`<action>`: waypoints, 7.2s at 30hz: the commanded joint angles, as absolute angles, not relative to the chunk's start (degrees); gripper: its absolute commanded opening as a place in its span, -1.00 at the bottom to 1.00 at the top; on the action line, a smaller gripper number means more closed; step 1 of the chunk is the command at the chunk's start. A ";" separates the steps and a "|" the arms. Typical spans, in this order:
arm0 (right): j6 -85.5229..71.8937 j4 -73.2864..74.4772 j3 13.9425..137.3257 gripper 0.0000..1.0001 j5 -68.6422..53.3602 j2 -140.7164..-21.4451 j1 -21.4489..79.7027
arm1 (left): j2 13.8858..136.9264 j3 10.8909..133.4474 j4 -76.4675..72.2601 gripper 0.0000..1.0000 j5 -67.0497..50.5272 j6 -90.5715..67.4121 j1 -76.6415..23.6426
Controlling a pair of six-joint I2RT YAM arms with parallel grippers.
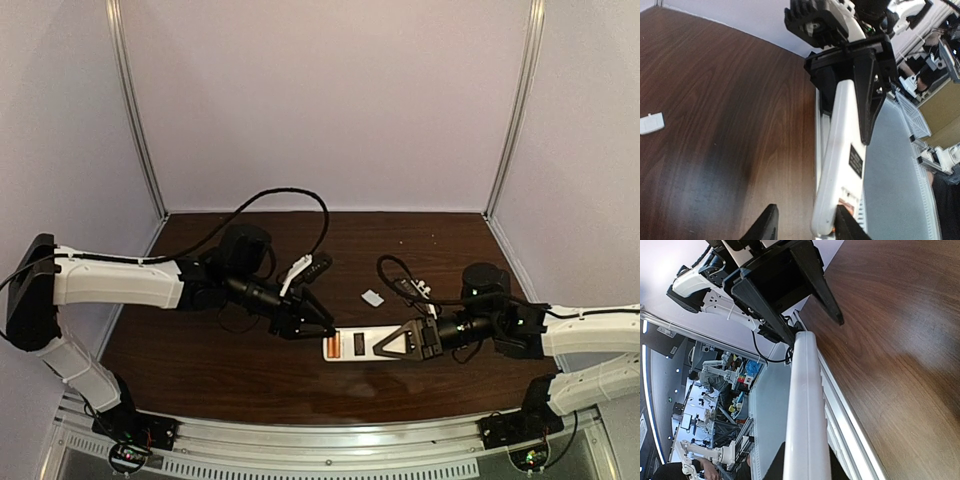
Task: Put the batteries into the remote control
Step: Press the battery in the battery compartment, then move the battery cover to the center of the board, then pass from the right arm to the left, then place the remote control without the battery cover at the center of the board.
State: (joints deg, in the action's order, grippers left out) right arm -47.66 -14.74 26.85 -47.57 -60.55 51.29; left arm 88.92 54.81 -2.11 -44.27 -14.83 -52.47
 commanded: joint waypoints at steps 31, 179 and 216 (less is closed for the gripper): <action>-32.41 10.68 27.42 -1.00 -54.00 -54.93 14.45 | 117.95 89.79 17.48 -0.03 -21.90 38.59 -49.99; -45.44 -12.66 28.51 0.23 -52.29 -71.43 38.42 | 102.23 65.45 10.59 -0.18 -7.32 19.77 -69.78; -36.90 4.04 26.47 0.56 -47.75 -54.93 20.57 | 100.70 70.96 28.53 0.40 -6.61 3.35 -61.62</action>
